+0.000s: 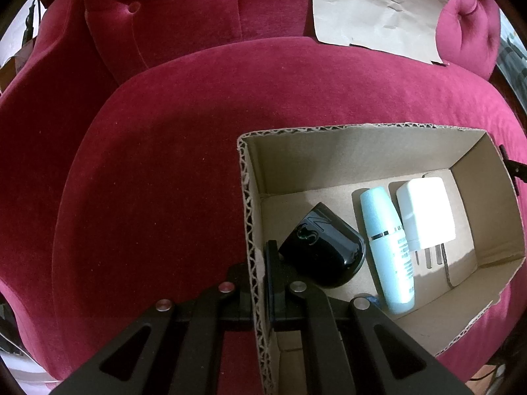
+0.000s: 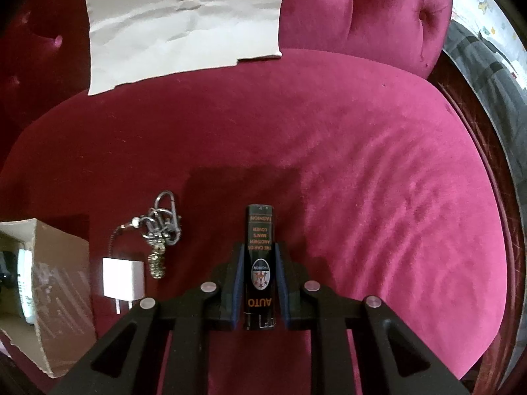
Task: Organize rigid objects
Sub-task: 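Carry the black tube with the right gripper toward the box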
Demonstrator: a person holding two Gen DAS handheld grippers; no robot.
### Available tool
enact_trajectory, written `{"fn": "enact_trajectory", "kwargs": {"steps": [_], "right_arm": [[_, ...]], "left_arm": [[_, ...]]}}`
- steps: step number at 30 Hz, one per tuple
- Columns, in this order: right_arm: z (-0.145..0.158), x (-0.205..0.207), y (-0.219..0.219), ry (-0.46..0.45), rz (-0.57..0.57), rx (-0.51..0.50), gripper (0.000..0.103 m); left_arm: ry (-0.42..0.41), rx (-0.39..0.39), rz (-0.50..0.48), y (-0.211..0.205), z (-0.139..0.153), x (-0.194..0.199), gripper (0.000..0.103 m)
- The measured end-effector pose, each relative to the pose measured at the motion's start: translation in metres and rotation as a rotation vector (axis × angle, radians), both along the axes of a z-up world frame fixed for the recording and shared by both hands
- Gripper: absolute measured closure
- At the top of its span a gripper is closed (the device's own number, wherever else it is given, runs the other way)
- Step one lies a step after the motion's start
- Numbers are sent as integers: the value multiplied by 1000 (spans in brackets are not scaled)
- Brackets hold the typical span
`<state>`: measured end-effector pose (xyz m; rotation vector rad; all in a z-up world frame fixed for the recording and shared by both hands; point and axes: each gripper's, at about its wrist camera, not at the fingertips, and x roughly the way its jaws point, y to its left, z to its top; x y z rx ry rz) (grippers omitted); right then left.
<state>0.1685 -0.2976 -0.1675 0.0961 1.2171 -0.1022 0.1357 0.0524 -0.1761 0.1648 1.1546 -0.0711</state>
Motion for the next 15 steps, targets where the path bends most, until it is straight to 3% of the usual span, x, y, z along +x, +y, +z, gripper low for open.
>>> {"fn": "enact_trajectory", "kwargs": {"steps": [15], "right_arm": [[51,-20,24,-63,35,17,85]], "left_arm": [[-8,1,1,-1,0,-3,99]]}}
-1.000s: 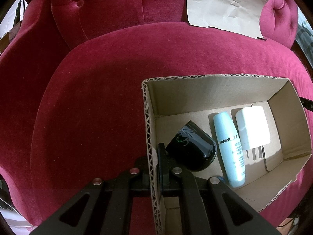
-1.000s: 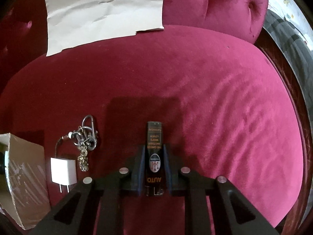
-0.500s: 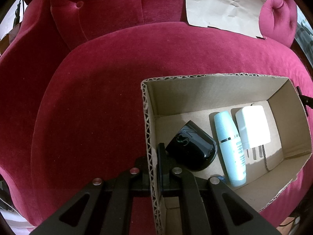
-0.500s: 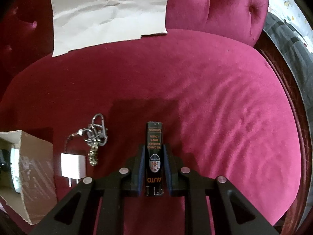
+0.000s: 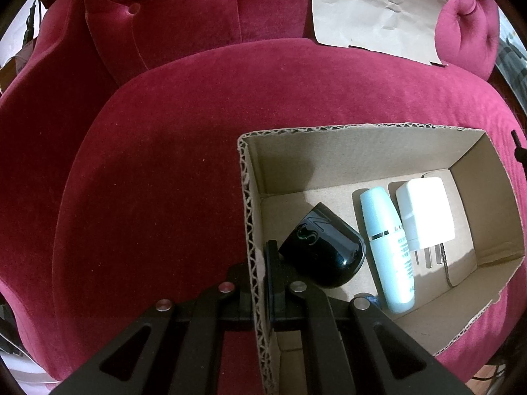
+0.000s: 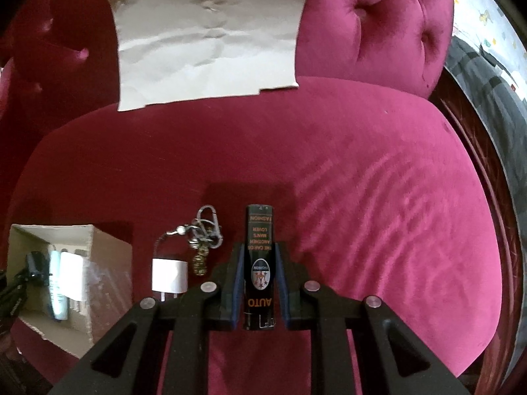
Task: Organize rigid objects
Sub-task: 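Carry the black tube with the right gripper toward the box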
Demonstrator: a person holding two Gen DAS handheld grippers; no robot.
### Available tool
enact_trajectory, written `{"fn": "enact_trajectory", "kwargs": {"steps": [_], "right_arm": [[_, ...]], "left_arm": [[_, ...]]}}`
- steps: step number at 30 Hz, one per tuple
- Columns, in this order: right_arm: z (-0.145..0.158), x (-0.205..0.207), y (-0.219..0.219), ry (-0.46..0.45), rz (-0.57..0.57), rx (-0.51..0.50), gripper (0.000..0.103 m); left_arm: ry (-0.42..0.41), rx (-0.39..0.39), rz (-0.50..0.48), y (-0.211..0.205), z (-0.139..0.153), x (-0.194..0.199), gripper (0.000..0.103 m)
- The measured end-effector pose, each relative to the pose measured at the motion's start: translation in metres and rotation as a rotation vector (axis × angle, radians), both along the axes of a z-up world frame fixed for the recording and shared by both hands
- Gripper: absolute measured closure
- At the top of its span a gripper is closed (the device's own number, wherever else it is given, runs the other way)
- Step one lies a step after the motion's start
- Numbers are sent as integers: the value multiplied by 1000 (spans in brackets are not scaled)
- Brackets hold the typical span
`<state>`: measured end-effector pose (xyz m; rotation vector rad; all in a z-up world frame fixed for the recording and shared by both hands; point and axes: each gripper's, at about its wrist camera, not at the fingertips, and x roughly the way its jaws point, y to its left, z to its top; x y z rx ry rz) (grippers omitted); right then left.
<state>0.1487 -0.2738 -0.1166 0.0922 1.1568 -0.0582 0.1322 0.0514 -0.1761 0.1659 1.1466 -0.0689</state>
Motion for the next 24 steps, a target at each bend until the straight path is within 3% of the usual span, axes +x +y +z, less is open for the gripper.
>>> {"fn": "enact_trajectory", "kwargs": {"steps": [24], "right_arm": [[48,-10,74,-59,180,67,85]], "left_arm": [[-5,6,-4,-2,1,-2,99]]}}
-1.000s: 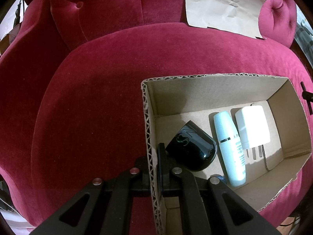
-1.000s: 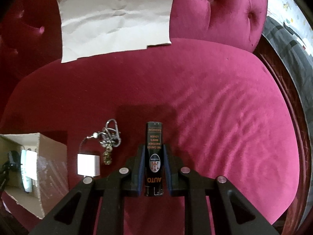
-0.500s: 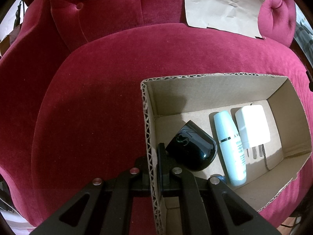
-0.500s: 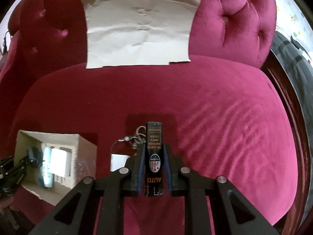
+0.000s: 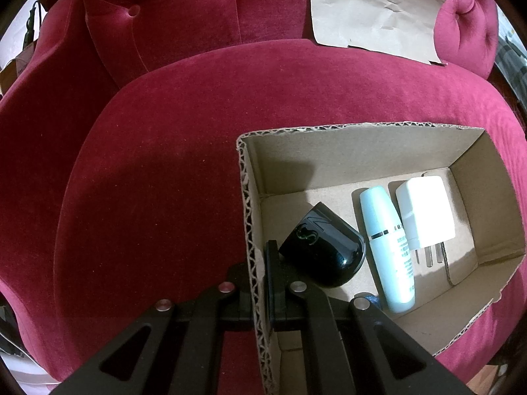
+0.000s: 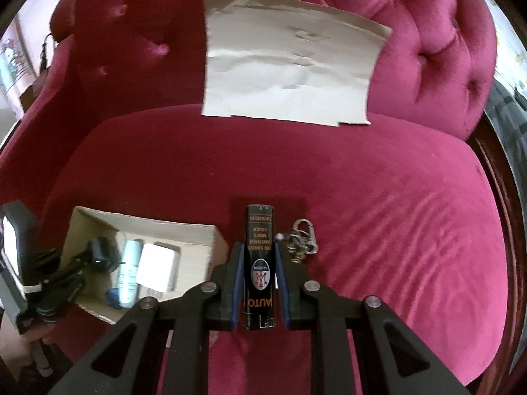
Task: Organize rigid objects
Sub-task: 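Carry the black tube with the right gripper toward the box, then lower the black AUTO tube into the box and open the right gripper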
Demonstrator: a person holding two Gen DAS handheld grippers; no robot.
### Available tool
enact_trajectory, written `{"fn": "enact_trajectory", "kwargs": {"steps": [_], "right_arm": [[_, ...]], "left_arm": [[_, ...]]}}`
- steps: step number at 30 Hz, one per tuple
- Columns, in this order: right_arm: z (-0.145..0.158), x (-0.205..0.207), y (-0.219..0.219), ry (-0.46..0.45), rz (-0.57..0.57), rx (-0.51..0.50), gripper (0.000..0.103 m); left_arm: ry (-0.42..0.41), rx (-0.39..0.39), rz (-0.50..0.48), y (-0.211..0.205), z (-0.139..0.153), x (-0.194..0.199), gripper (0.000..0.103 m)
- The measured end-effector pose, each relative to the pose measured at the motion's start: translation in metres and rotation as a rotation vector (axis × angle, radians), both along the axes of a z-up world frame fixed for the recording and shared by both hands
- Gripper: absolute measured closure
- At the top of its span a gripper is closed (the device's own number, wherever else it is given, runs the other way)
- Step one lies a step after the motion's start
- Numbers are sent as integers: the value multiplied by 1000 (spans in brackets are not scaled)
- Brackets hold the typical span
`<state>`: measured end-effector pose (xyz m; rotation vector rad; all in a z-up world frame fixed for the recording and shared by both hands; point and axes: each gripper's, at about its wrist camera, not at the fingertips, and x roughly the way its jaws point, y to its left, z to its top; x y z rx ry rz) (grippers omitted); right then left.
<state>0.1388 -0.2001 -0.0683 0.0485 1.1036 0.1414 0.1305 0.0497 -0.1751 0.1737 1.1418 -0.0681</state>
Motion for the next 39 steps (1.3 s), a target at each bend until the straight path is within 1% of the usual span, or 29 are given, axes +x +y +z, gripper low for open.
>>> {"fn": "enact_trajectory", "kwargs": {"steps": [4,13,25,39], "right_arm": [[7,-2,16,-11,40,14,85],[8,-6,47,-1,102,39,85],[-8,-16,80,33,151,70,85],[-28,-21,106,59,183,59,85]], "left_arm": [[0,0,0,0,0,0,99],[0,0,0,0,0,0,99],[0,-1,1,0,0,0,99],[-1,1,-1,1,0,0,99]]}}
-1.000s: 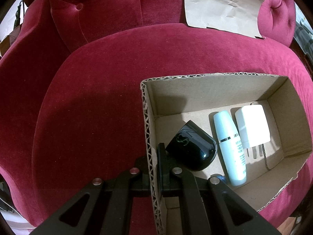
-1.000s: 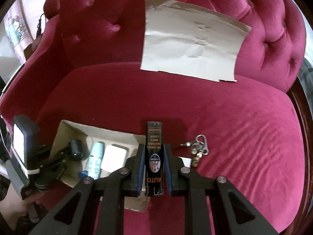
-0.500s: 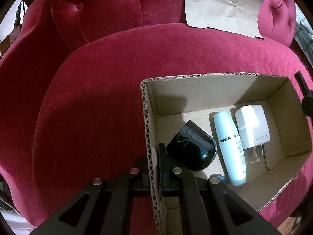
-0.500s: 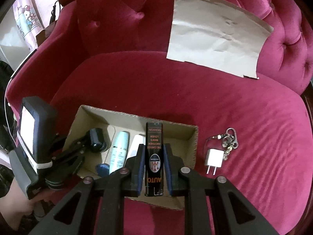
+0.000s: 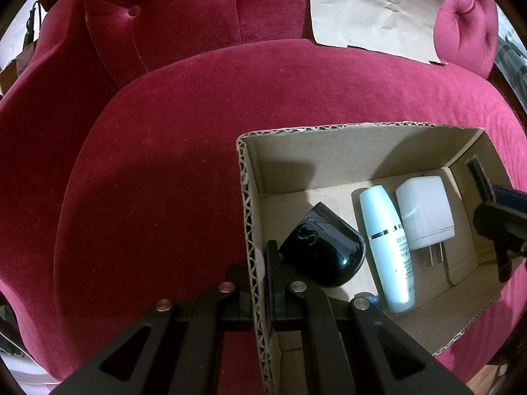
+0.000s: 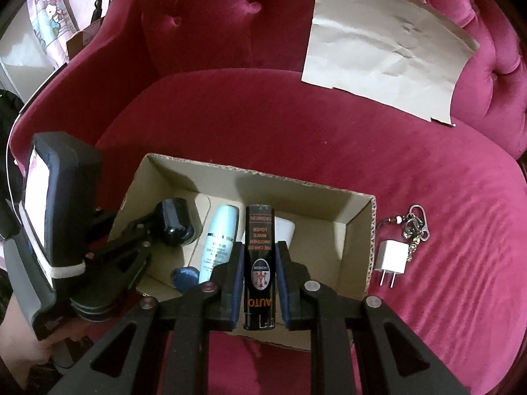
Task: Organize rigid objects
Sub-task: 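Lower the black AUTO tube into the box and open the right gripper, then move the right gripper to the metal keyring on the seat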
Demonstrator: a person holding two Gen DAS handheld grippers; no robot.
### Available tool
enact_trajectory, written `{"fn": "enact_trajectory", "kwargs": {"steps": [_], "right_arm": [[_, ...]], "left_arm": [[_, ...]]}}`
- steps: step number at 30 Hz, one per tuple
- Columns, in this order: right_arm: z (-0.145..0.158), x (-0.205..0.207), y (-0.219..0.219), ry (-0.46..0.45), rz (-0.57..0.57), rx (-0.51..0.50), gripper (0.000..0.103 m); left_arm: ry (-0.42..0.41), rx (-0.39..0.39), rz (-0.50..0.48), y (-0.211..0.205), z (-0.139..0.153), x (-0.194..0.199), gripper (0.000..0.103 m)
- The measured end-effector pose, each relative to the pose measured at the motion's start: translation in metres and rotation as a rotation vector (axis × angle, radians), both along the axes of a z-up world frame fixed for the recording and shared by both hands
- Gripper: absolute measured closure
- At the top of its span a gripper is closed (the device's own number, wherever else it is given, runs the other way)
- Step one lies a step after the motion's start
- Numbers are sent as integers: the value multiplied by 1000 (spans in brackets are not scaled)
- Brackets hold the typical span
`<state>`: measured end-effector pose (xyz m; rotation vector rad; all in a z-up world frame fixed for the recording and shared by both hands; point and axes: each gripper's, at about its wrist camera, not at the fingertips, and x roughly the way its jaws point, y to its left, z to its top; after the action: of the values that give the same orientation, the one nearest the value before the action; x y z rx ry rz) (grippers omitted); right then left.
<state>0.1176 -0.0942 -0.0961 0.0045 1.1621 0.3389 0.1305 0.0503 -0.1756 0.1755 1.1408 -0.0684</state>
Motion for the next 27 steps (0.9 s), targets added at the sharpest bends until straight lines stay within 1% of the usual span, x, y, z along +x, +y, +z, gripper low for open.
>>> {"fn": "enact_trajectory", "kwargs": {"steps": [14,16,17,18,19,21,22,23,24,27], "right_arm": [[-7,0,1,16,7,28,84],[-6,0,2,7,10,15,84],[-5,0,2,3,15,10,77],[-4,-2,1,-2,19,6,60],[-2,-2,1,-15,16,4,52],[2,-3,-1,-32,7,9,24],[3,-2,-1,-36,2,14,17],[5,-2,-2,-43,-6,22,6],[7,-1,-3,-49,-12,29,3],[8,1,-5,-49,-36,24,1]], "left_arm": [[0,1,1,0,-1,0,99],[0,1,0,-1,0,0,99],[0,1,0,-1,0,0,99],[0,1,-1,-1,0,0,99],[1,1,-1,-1,0,0,99],[1,3,-2,-1,-1,0,99],[1,2,-1,-1,0,1,99],[1,2,-1,-1,0,1,99],[1,2,0,-1,0,1,99],[1,2,0,-1,0,2,99]]}}
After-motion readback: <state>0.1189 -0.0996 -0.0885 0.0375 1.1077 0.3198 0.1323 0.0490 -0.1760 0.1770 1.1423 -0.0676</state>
